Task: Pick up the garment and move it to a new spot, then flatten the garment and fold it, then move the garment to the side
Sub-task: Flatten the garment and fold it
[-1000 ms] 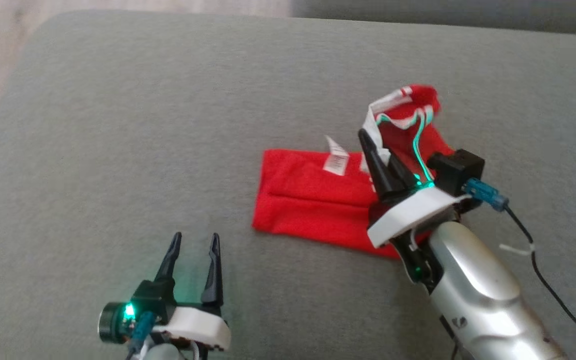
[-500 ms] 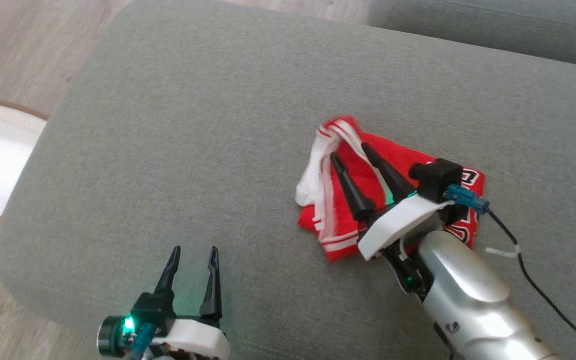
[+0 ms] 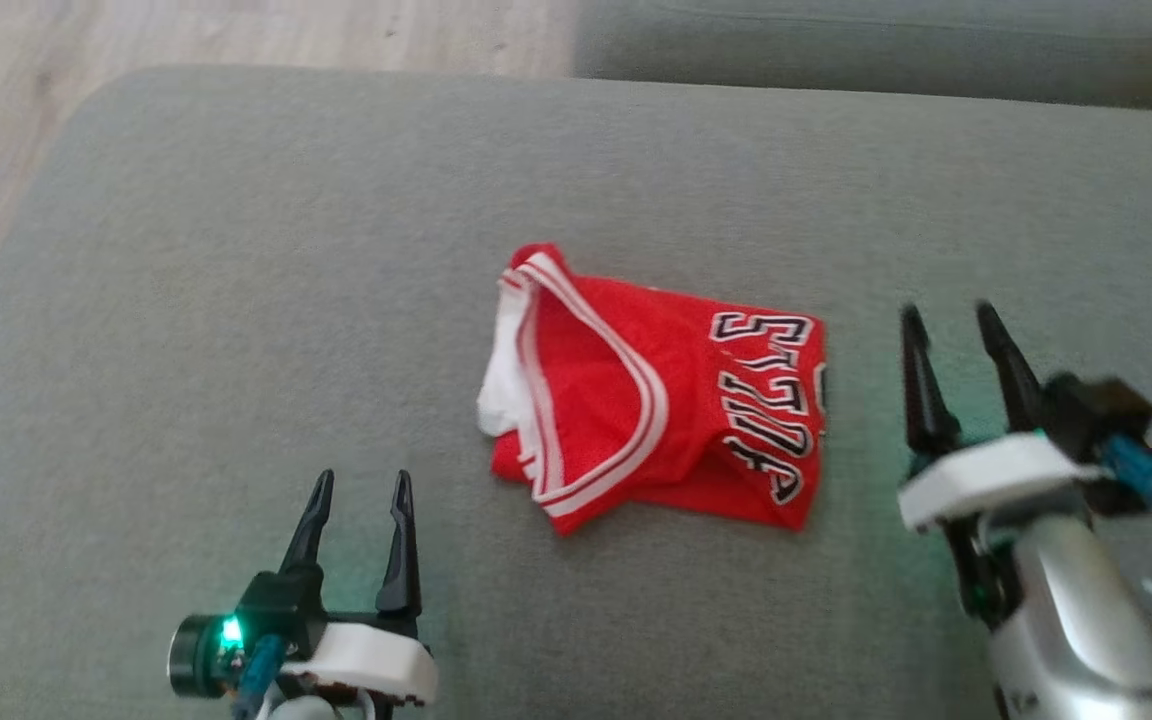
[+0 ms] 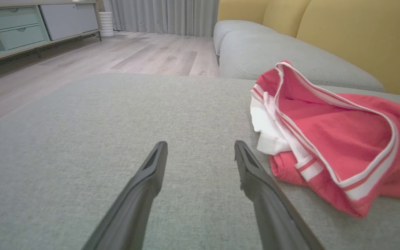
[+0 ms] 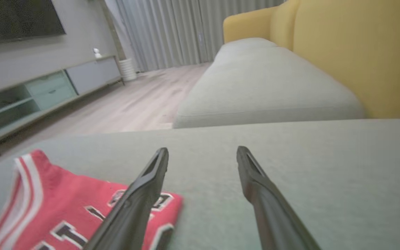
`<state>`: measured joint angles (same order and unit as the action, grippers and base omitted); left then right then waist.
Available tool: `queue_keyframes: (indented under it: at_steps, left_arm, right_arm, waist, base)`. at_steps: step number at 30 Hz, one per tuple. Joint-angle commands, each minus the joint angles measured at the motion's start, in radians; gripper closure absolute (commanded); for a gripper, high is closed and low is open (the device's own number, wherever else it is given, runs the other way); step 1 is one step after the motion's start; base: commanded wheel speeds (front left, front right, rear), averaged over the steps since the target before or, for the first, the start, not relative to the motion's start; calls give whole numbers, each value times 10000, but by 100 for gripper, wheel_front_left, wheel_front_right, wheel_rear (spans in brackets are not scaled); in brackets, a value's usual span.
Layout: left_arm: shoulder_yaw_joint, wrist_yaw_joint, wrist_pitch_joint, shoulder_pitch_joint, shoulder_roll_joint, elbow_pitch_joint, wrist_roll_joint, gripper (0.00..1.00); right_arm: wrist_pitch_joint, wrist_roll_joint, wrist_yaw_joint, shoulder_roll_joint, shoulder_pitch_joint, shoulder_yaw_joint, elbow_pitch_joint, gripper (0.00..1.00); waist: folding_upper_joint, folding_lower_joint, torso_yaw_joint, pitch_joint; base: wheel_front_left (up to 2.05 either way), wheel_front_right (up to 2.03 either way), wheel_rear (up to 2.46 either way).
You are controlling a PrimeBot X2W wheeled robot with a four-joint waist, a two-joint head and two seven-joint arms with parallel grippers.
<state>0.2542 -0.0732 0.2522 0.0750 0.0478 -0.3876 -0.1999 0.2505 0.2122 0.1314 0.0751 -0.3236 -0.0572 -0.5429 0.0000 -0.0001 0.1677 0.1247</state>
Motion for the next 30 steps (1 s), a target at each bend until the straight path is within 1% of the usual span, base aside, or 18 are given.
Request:
queue_keyframes:
  at_steps: [1, 3, 8, 13, 19, 21, 22, 25, 28, 30]
  left_arm:
    - [-403, 34, 95, 295, 24, 297, 99, 0]
    - [-469, 41, 95, 270, 24, 328, 157, 0]
    - [-565, 36, 95, 98, 24, 375, 212, 0]
    - [-624, 61, 95, -66, 24, 416, 227, 0]
    - [-665, 132, 95, -84, 24, 410, 280, 0]
    - [-641, 144, 95, -57, 24, 402, 272, 0]
    - [-607, 147, 95, -47, 24, 397, 259, 0]
    - [-498, 136, 95, -37, 24, 373, 170, 0]
    - [-335, 123, 95, -43, 24, 335, 63, 0]
    - [-237, 97, 95, -61, 24, 306, -5, 0]
  right_arm:
    - [110, -336, -7, -146, 86, 108, 477, 0]
    - [110, -759, -7, -179, 448, 464, 646, 0]
    - [111, -1237, -7, -227, 1097, 826, 749, 0]
    - [111, -1013, -7, -244, 1563, 899, 737, 0]
    - [112, -844, -7, -246, 1592, 821, 813, 0]
    - [112, -882, -7, -247, 1547, 649, 910, 0]
    - [112, -907, -7, -247, 1515, 429, 984, 0]
    - [112, -1074, -7, -247, 1389, -870, 1243, 0]
    - [112, -1139, -7, -247, 1225, -2646, 1303, 0]
    - [112, -958, -7, -193, 1043, -3797, 1162, 0]
  waist:
    - [0, 1, -391, -166]
    - [0, 1, -567, -231]
    - [0, 1, -829, -364]
    - [0, 1, -963, -417]
    - [0, 1, -974, -424]
    - [0, 1, -913, -422]
    - [0, 1, -863, -416]
    - [0, 1, -648, -364]
    - [0, 1, -329, -280]
    - [0, 1, -87, -232]
  base:
    - [0, 0, 0]
    - [0, 0, 0]
    - [0, 0, 0]
    - [0, 0, 0]
    - [0, 0, 0]
    - [0, 0, 0]
    - [0, 0, 0]
    - [0, 0, 0]
    - [0, 0, 0]
    - [0, 0, 0]
